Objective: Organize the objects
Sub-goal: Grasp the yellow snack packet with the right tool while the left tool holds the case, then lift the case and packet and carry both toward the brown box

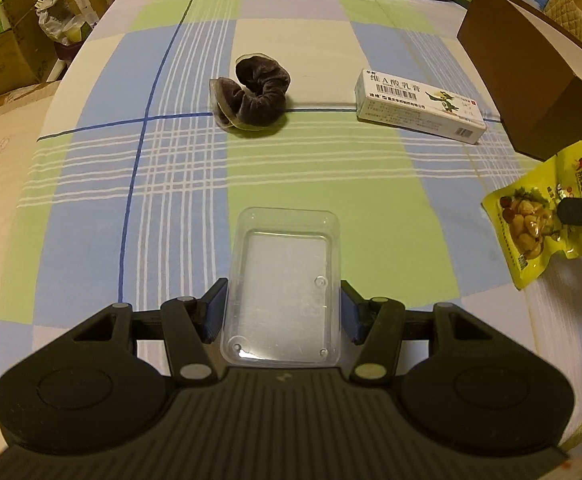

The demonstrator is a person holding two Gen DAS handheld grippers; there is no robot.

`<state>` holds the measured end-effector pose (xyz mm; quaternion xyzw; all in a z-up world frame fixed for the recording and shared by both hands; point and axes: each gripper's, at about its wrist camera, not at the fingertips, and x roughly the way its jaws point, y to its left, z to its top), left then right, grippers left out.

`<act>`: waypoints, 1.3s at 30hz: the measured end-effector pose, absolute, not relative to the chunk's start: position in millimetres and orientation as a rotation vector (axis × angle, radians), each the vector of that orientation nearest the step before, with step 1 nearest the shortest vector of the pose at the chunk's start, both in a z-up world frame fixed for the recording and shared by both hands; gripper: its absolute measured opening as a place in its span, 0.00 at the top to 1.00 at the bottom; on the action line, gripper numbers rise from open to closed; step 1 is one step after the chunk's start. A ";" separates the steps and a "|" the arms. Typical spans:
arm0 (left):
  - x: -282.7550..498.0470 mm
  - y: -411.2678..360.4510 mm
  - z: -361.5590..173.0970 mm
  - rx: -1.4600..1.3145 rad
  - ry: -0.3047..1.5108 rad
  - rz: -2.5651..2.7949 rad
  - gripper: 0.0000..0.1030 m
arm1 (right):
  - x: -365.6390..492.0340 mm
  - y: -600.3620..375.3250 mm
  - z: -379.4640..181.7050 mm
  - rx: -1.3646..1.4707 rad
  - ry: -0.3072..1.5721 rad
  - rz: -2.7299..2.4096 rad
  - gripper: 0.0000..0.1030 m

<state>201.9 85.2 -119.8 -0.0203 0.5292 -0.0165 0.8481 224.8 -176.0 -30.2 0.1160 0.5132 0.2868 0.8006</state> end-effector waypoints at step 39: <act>207.2 79.2 -117.8 -0.049 1.117 0.000 0.50 | 215.5 -138.9 -28.9 0.027 1.083 0.653 0.82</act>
